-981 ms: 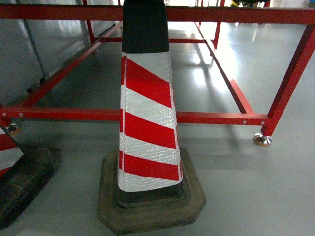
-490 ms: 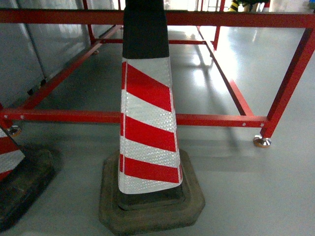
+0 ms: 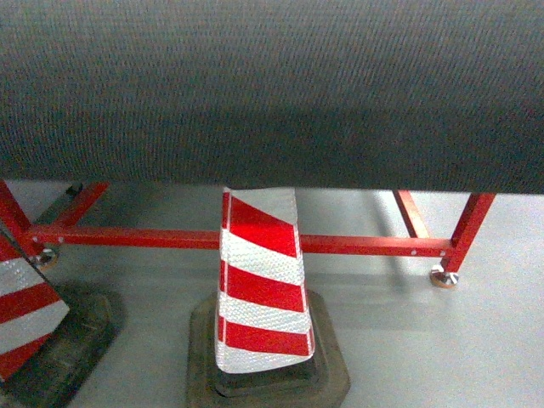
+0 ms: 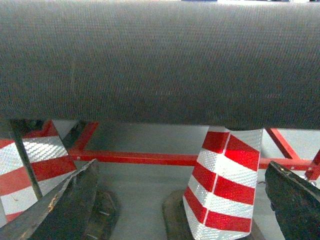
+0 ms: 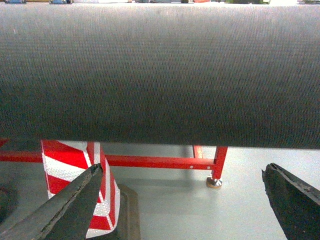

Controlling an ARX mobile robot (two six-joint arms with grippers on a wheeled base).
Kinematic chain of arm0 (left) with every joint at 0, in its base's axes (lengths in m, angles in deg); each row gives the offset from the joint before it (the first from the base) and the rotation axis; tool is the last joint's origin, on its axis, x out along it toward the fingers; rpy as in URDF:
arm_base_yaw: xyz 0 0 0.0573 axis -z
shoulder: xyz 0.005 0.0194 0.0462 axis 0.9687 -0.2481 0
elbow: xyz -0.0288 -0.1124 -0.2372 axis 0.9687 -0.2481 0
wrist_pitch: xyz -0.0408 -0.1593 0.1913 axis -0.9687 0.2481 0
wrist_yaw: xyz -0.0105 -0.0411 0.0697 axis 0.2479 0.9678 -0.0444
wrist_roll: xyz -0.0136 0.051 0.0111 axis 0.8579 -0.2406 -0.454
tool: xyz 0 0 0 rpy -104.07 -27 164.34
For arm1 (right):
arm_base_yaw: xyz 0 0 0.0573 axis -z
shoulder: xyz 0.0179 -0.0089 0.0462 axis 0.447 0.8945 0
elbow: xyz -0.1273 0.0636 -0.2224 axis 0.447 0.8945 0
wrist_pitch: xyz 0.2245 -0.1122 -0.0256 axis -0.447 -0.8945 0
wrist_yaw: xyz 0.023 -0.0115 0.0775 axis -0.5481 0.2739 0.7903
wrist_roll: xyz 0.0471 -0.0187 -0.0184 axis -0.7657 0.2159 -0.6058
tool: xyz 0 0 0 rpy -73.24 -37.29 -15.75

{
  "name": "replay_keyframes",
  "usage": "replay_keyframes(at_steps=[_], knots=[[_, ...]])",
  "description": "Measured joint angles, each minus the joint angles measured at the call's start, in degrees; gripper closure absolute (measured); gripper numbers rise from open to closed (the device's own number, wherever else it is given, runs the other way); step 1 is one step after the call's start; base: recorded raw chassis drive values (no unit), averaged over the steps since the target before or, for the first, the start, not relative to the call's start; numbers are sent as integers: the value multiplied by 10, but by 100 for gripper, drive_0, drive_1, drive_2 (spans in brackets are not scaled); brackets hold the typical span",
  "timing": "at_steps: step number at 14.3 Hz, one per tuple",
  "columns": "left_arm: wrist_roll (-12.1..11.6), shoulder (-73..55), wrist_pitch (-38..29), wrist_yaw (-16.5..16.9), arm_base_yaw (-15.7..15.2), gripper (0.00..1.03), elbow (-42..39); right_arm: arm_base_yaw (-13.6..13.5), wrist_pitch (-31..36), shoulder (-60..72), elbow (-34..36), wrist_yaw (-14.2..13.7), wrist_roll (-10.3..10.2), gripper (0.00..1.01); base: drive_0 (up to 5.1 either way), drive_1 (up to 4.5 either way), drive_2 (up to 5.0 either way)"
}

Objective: Pick blue part to blue bin on bottom shelf

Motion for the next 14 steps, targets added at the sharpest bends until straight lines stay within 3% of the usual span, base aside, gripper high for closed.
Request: replay_keyframes(at_steps=[14], knots=[[-4, 0, 0, 1, 0, 5, 0, 0, 1, 0, 0, 1, 1, 3, 0, 0, 0]])
